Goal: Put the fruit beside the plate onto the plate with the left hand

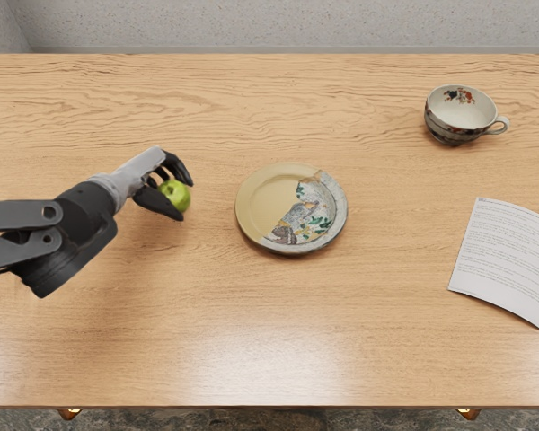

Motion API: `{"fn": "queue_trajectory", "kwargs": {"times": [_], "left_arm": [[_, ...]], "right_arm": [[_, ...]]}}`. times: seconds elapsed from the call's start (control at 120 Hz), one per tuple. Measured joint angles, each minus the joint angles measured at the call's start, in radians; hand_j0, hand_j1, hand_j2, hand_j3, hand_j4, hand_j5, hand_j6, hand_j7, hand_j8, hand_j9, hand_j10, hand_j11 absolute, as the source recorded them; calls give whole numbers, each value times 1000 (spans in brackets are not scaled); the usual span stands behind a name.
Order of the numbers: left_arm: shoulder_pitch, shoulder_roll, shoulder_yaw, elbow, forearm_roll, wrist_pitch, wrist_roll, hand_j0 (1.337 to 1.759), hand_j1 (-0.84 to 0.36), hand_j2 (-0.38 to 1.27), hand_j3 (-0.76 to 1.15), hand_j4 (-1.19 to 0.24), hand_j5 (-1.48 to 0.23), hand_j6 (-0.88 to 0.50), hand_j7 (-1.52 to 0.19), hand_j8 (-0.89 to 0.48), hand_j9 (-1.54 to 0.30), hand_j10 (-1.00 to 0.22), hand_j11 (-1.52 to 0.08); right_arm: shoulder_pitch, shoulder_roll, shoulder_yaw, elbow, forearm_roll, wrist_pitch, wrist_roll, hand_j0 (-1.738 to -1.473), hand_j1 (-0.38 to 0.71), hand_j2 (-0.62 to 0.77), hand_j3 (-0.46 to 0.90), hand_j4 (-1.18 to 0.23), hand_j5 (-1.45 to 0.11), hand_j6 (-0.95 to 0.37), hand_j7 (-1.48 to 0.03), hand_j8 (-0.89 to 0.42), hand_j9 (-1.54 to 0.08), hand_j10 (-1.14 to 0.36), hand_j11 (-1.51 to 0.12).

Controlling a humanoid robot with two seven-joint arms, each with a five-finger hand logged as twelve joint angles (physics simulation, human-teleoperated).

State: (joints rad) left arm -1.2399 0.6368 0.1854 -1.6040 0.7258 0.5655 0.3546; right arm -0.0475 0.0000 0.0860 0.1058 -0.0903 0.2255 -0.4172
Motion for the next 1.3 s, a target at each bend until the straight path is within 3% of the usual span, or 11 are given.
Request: {"fn": "queue_trajectory", "kwargs": {"times": [0.192,0.292,0.483,0.65,0.867,1.3], "left_arm": [[-39,-10,-2,9,1,1,-1,1653,-248,241,0,-689,-944,-434,-942,-418,-934,-677,-932],[-50,-66,-3,32,0,1,-3,1653,-234,244,0,-690,-947,-446,-947,-425,-937,-681,-937],[-68,-136,-10,76,-1,0,-8,1655,-282,379,0,-687,-958,-437,-957,-413,-935,-676,-939],[-81,-187,-17,93,-1,0,-10,1655,-303,386,0,-689,-958,-420,-958,-399,-933,-661,-942],[-81,-303,-24,156,-6,0,-10,1655,-285,405,0,-689,-961,-450,-952,-442,-935,-682,-941],[-15,-371,-13,252,-1,-3,-13,1654,-252,313,0,-683,-973,-453,-947,-440,-940,-693,-943]], "right_arm": [[0,0,0,0,0,0,0,-1658,-349,0,0,0,0,0,0,0,0,0,0],[0,0,0,0,0,0,0,-1658,-349,0,0,0,0,0,0,0,0,0,0],[0,0,0,0,0,0,0,-1658,-349,0,0,0,0,0,0,0,0,0,0],[0,0,0,0,0,0,0,-1658,-349,0,0,0,0,0,0,0,0,0,0],[0,0,0,0,0,0,0,-1658,-349,0,0,0,0,0,0,0,0,0,0],[0,0,0,0,0,0,0,-1658,-349,0,0,0,0,0,0,0,0,0,0]]}}
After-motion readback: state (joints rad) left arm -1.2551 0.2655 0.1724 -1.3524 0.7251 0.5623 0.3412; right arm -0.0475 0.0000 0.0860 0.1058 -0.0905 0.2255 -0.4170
